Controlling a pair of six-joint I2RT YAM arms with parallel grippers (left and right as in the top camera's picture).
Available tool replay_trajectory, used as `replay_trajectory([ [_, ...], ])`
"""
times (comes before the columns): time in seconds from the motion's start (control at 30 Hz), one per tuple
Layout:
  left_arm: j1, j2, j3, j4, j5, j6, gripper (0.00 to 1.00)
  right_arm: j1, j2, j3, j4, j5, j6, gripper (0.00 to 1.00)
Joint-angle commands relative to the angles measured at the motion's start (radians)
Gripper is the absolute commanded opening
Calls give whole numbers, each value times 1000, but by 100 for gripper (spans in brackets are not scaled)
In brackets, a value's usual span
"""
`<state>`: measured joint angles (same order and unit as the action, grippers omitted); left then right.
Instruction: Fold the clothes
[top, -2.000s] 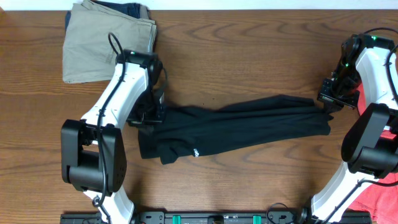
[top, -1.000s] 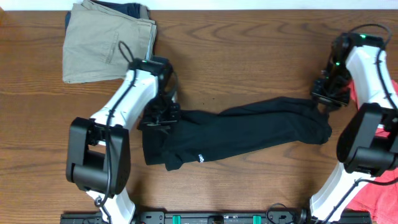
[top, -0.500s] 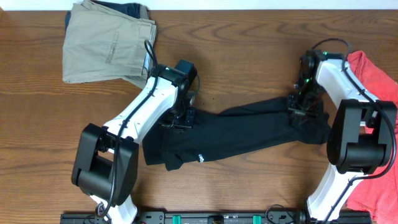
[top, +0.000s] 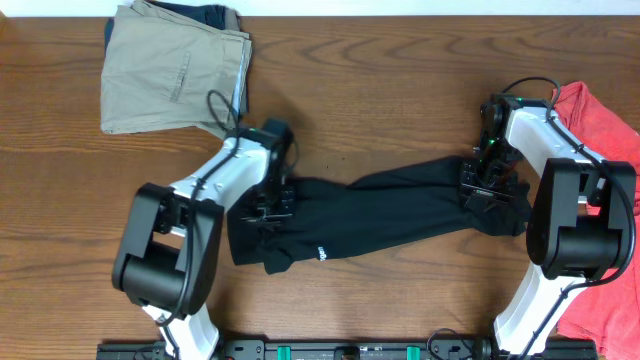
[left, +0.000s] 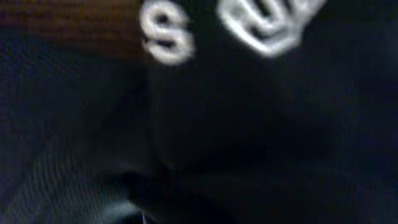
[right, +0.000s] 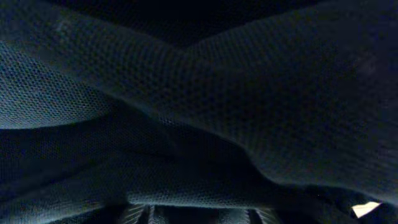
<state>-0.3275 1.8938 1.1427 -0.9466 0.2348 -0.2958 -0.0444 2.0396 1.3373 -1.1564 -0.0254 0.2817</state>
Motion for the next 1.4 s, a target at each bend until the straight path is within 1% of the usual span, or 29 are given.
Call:
replay_trajectory([
  [0.0,69,13,-73,64,-45,-21,6,-20,8,-11,24,17,29,53],
  [0.03,88,14,-90,80,-45,-21,6,-20,8,-11,26,17,29,57],
  [0.1,132,14,-116,95,-45,-21,6,-20,8,-11,32,17,29,59],
  [0.17,177,14,-121,88,-46,-20,6,-20,8,-11,39,17,30,57],
  [0.23,226,14,-121,85,-46,-21,6,-20,8,-11,47,17,56,50],
  [0.3,271,14,-120,89,-61,-22,6,-19,8,-11,58,6,85,47],
  [0.4,333,14,-108,77,-142,-51,6,-9,7,-7,71,-32,84,47],
  [0.53,403,12,-40,-3,-162,-50,6,-5,3,34,43,-32,76,49],
  [0.63,435,3,36,-72,-162,-46,6,-6,-12,95,-6,-32,53,56],
  [0.73,443,-13,122,-143,-162,-42,6,-8,-34,177,-66,-31,18,73],
  [0.77,442,-21,151,-165,-162,-42,6,-13,-40,208,-88,-21,8,81],
  [0.8,442,-29,174,-183,-162,-42,6,-19,-46,241,-114,6,9,99],
  [0.93,440,-84,261,-265,-161,-42,6,-80,-55,337,-169,59,10,99],
  [1.03,440,-146,279,-296,-161,-42,7,-160,-55,343,-168,54,14,99],
  [1.07,440,-170,279,-304,-161,-42,15,-186,-55,335,-161,48,13,99],
  [1.1,440,-188,279,-311,-161,-42,38,-212,-55,322,-152,42,13,99],
  [1.17,440,-220,279,-319,-161,-42,78,-273,-55,286,-124,12,0,99],
  [1.2,440,-229,279,-320,-161,-43,95,-295,-55,266,-105,-27,-26,99],
  [1.23,440,-236,279,-320,-161,-43,100,-320,-55,238,-79,-100,-82,99],
  [1.27,440,-237,279,-321,-160,-43,98,-339,-55,214,-58,-175,-135,99],
  [1.33,440,-235,275,-322,-156,-43,98,-377,-55,150,-13,-329,-229,99],
  [1.37,440,-234,272,-322,-153,-43,98,-388,-55,123,5,-370,-248,99],
])
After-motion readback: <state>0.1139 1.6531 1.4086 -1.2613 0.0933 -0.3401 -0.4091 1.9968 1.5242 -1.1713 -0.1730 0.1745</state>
